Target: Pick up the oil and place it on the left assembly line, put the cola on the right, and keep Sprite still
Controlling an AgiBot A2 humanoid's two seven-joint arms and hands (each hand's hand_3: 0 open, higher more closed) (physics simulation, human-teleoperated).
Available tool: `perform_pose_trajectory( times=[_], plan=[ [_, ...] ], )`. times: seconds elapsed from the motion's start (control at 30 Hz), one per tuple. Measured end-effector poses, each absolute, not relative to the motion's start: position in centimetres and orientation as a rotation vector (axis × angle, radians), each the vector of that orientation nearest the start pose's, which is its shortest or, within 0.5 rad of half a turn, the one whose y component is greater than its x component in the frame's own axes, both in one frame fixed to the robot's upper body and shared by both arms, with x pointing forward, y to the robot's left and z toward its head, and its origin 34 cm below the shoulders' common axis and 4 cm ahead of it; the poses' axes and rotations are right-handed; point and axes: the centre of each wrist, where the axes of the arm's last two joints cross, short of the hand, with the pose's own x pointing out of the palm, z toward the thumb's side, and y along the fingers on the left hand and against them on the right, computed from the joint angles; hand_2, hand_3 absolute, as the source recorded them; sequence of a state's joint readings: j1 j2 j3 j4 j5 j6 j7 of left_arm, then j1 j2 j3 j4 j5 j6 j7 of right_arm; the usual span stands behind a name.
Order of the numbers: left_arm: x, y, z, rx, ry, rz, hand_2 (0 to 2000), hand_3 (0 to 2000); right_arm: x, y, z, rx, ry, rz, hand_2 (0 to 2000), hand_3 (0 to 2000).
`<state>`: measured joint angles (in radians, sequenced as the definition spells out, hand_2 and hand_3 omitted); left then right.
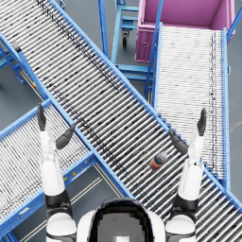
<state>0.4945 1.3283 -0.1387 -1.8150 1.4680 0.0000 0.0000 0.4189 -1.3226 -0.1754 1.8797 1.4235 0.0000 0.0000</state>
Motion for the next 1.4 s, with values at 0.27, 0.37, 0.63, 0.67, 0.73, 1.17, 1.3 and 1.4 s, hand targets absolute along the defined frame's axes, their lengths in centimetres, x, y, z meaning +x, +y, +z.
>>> perform_pose_trajectory(
  times=[0.27, 0.37, 0.63, 0.67, 0.73, 1.17, 1.3, 1.4],
  plan=[
    [26.5, 25.9, 31.3, 0.686, -0.488, -1.354, 0, 0, 24.8, -26.5, 30.6, -0.666, -0.509, 1.347, 0, 0],
    [26.5, 25.7, 31.2, 0.683, -0.488, -1.359, 0, 0, 24.8, -26.0, 30.0, -0.651, -0.5, 1.367, 0, 0],
    [26.5, 25.3, 30.5, 0.664, -0.477, -1.378, 0, 0, 24.1, -25.0, 28.5, -0.614, -0.481, 1.407, 0, 0],
    [26.4, 25.3, 30.4, 0.663, -0.477, -1.378, 0, 0, 24.0, -24.9, 28.4, -0.611, -0.48, 1.412, 0, 0],
    [26.4, 25.3, 30.3, 0.659, -0.476, -1.379, 0, 0, 23.9, -24.5, 28.0, -0.599, -0.473, 1.428, 0, 0],
    [26.9, 24.6, 30.1, 0.646, -0.472, -1.407, 0, 0, 23.1, -19.5, 23.7, -0.476, -0.378, 1.66, 0, 0],
    [27.4, 24.4, 29.9, 0.632, -0.463, -1.418, 0, 0, 23.6, -18.6, 21.9, -0.416, -0.327, 1.705, 0, 0],
    [27.9, 24.2, 29.6, 0.615, -0.452, -1.429, 0, 0, 24.5, -18.1, 20.3, -0.36, -0.278, 1.728, 0, 0]
  ],
)
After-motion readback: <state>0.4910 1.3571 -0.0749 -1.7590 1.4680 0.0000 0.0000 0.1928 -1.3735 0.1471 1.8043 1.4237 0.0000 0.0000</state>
